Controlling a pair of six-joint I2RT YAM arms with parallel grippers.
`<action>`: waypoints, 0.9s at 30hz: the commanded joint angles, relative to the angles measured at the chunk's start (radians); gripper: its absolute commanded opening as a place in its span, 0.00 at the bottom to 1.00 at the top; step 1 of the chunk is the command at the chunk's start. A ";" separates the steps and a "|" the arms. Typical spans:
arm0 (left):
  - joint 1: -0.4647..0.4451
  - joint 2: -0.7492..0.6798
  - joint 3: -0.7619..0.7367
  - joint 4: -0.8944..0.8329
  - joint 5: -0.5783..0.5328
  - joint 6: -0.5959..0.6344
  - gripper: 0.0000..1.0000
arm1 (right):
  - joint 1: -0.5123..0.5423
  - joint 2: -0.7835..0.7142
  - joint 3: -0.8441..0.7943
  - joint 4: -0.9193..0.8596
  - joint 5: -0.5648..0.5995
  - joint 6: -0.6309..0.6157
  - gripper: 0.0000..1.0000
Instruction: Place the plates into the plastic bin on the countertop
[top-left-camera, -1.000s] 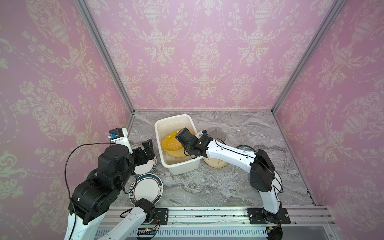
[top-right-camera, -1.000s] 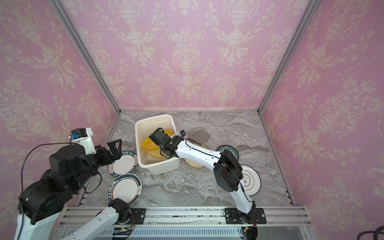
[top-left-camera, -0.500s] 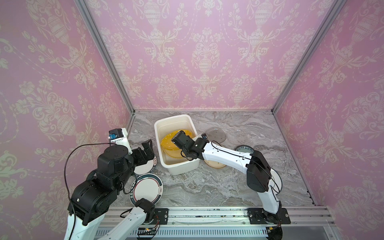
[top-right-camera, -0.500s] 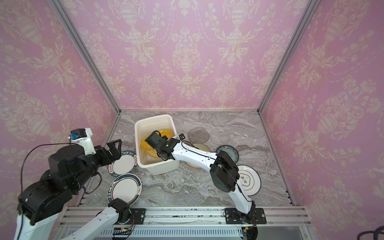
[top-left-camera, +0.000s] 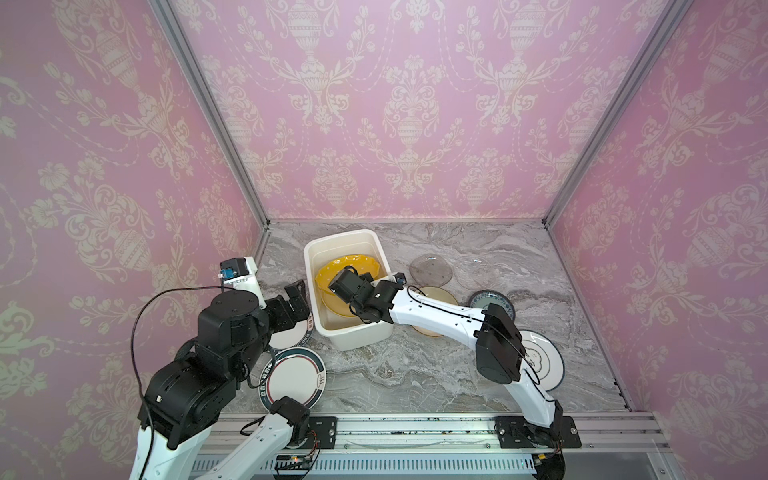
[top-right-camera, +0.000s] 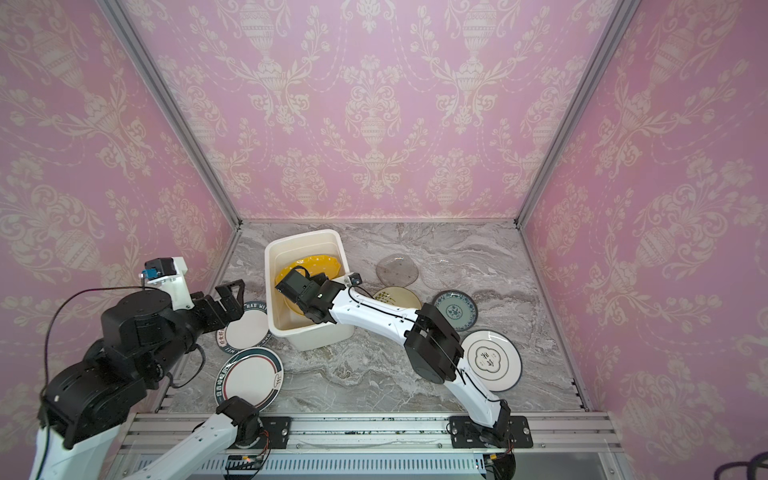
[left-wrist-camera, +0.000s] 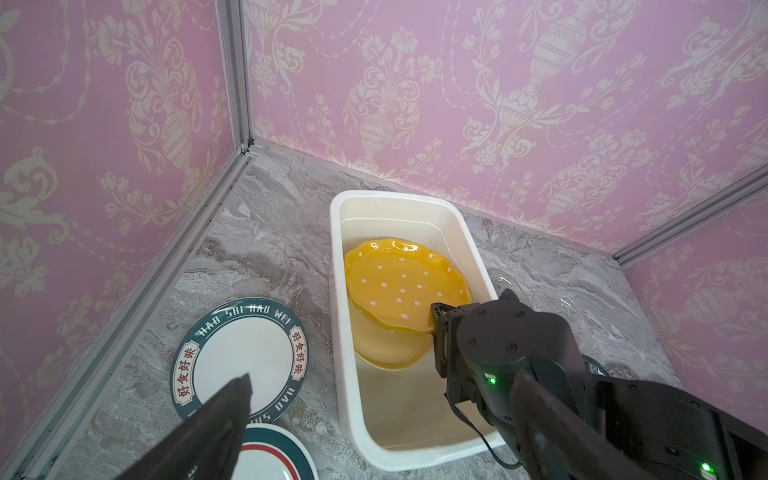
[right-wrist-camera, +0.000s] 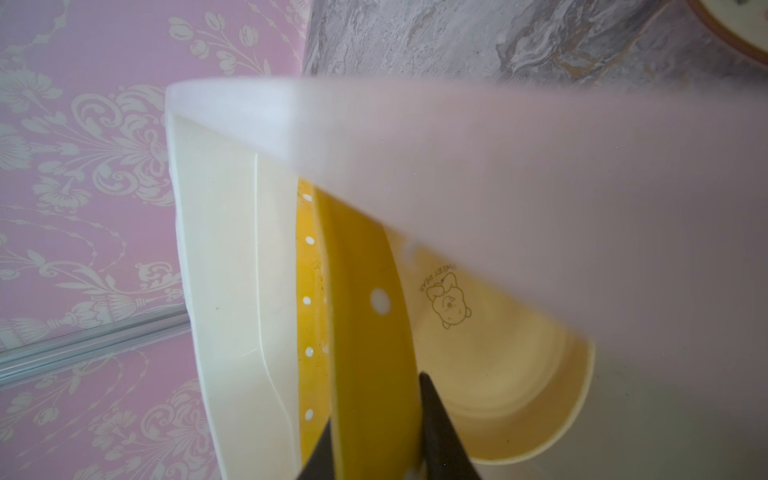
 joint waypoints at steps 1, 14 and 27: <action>0.007 -0.011 -0.015 -0.018 -0.020 0.028 0.99 | -0.004 0.003 0.006 0.051 0.022 0.069 0.10; 0.007 -0.012 -0.032 -0.011 -0.014 0.040 0.99 | 0.009 -0.067 0.006 0.162 0.190 -0.224 0.13; 0.007 -0.017 -0.038 -0.009 -0.007 0.042 0.99 | 0.080 -0.007 0.171 0.072 0.354 -0.091 0.11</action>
